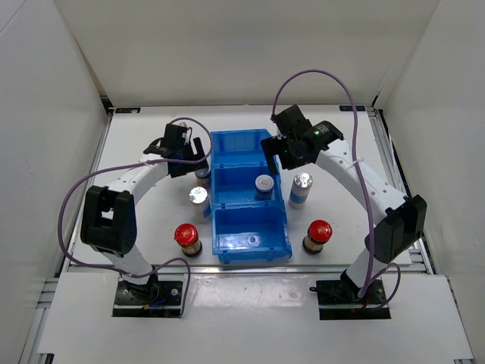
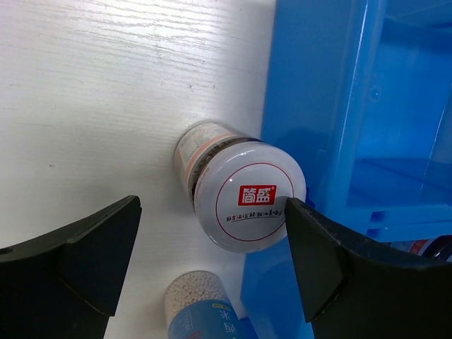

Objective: Organize the condiment bottles

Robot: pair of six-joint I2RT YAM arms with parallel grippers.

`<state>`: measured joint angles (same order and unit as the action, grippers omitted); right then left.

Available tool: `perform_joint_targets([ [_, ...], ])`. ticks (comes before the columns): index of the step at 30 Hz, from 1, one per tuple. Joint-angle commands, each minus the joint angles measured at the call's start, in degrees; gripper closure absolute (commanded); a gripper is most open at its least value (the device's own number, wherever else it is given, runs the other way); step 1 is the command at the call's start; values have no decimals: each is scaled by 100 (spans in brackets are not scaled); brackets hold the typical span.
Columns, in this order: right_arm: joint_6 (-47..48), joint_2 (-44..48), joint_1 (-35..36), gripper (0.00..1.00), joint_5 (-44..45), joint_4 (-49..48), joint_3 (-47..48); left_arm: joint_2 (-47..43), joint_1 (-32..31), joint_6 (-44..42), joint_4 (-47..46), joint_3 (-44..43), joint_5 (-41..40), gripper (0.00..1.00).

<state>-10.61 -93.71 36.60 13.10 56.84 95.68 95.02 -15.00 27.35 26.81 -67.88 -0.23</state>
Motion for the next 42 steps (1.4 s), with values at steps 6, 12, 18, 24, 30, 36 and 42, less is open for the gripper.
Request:
perform_joint_targets([
  [6, 121, 283, -12, 0, 236, -112, -155, -203, 50, -116, 466, 275, -776, 7],
  [12, 173, 283, -12, 0, 289, -164, -208, -458, 50, -178, 518, 389, -900, 6],
  [18, 173, 336, -12, 0, 351, -217, -313, -669, 50, -231, 623, 653, -1058, 4],
  [24, 173, 336, -12, 0, 351, -217, -313, -1047, 50, -283, 624, 698, -1225, 1],
  [30, 173, 336, -12, 0, 351, -217, -313, -837, 50, -406, 360, 13, -637, 0],
  [36, 226, 336, -12, 0, 412, -217, -313, -476, 50, -354, 106, -314, -241, 0],
  [42, 279, 336, -12, 0, 474, -217, -313, -195, 50, -160, 44, -428, 49, 0],
])
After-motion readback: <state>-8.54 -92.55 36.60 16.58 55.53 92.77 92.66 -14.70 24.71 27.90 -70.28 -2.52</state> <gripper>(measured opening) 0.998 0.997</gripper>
